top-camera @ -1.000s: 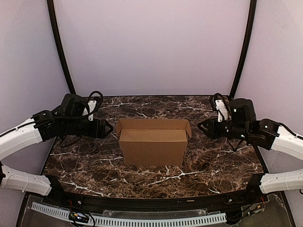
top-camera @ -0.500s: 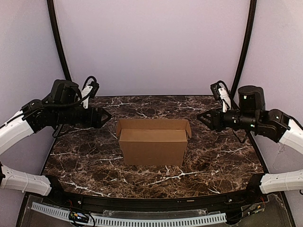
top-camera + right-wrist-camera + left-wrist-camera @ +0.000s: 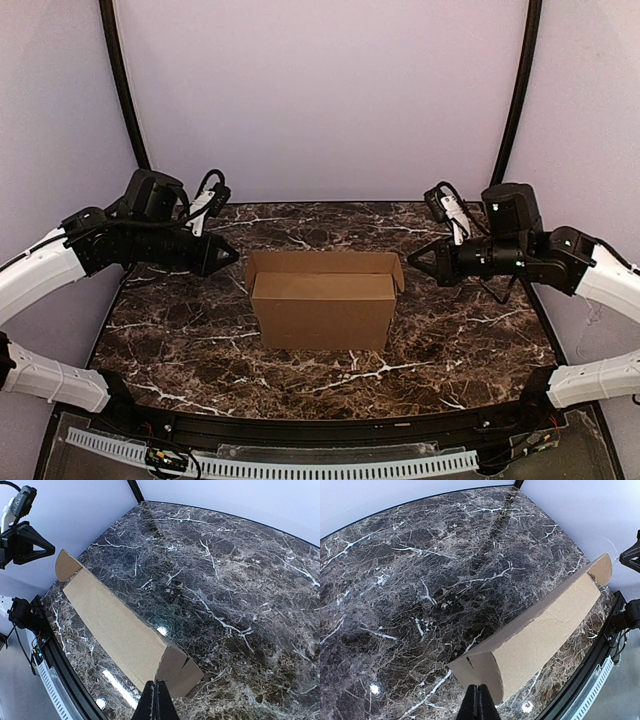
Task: Fold the paper box
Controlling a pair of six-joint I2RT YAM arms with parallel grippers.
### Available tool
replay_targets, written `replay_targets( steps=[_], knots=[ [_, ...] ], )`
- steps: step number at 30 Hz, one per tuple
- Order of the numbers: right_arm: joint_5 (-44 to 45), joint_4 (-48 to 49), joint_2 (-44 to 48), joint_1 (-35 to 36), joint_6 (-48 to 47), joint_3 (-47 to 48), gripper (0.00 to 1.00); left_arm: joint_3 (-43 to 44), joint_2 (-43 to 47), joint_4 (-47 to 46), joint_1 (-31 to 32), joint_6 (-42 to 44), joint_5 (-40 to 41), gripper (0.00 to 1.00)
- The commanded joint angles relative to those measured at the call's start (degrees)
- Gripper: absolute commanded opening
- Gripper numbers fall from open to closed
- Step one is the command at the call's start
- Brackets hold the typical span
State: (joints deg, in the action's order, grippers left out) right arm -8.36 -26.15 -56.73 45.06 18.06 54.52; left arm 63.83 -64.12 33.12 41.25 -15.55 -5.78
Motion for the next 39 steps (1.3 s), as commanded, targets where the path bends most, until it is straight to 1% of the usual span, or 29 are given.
replay_targets(
  steps=[1,4,6,16,29,34,39],
  knots=[
    [0.33,0.32,-1.49,0.03,-0.04,0.63,0.0,1.38,-0.64,1.59,0.05,0.25,0.16,0.01],
    [1.76,0.04,-2.4,0.03,-0.04,0.72,0.0,2.22,-1.6,3.83,0.05,0.34,3.45,0.01],
    [2.85,-0.56,-3.18,0.03,-0.09,0.88,0.0,2.41,-2.37,4.65,0.05,0.16,3.89,0.01],
    [1.34,0.54,-5.29,0.3,0.37,0.61,0.0,1.52,-3.87,1.54,0.05,-1.43,-4.27,0.01],
    [0.77,1.55,-6.46,1.41,1.0,0.95,0.0,0.09,-4.58,-0.7,0.14,-2.85,-10.51,0.01],
    [0.92,1.64,-6.55,1.61,1.1,0.89,0.0,-0.25,-4.66,-0.78,0.14,-2.84,-11.15,0.01],
    [1.59,1.41,-6.45,1.62,1.35,0.38,0.0,-0.2,-4.31,0.49,0.14,-1.95,-8.84,0.01]
  ],
)
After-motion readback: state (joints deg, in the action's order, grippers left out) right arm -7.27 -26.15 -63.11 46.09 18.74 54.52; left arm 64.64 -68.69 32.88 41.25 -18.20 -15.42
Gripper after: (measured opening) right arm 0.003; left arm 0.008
